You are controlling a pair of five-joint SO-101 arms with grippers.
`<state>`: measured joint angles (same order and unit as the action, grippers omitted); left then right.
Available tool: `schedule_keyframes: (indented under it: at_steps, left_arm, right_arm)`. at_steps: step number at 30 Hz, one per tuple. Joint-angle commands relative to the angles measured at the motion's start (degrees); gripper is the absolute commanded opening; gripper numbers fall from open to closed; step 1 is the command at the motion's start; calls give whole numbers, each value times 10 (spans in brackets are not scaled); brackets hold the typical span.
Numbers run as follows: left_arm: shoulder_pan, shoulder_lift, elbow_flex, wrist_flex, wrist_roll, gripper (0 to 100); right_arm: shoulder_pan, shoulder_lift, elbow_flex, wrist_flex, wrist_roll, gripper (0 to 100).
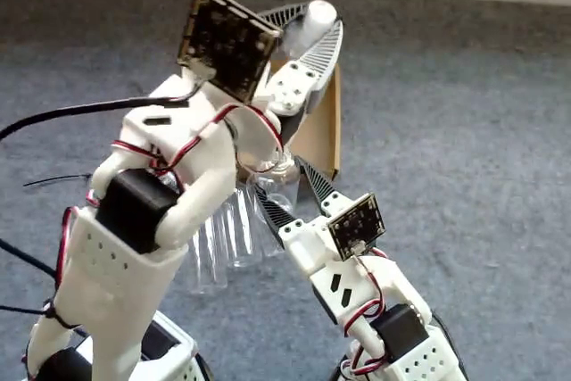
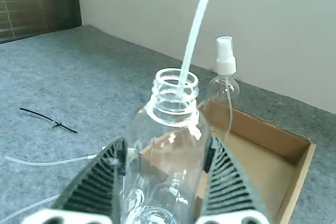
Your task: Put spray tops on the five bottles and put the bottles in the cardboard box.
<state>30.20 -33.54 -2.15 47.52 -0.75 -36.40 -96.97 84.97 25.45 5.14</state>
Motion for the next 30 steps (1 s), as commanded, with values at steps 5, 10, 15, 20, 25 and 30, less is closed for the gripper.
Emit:
schedule_keyframes:
  at_steps: [5, 10, 15, 20, 25, 30]
  left_arm:
    - [-4, -13, 90, 3, -3, 5]
    - [0, -65, 142, 52, -2, 5]
    - [-3, -139, 225, 80, -4, 6]
    - [0, -152, 313, 48, -4, 8]
    - [0, -153, 321, 46, -40, 89]
    - [-5, -155, 320, 45, -51, 114]
  right_arm:
    - [-2, -4, -6, -10, -4, 3]
    - [6, -4, -6, -10, -7, 3]
    - [16, -6, -6, -10, -7, 3]
    - [15, -6, -6, -10, -7, 3]
    - [15, -7, -6, -10, -7, 3]
    - [15, -7, -6, -10, -7, 3]
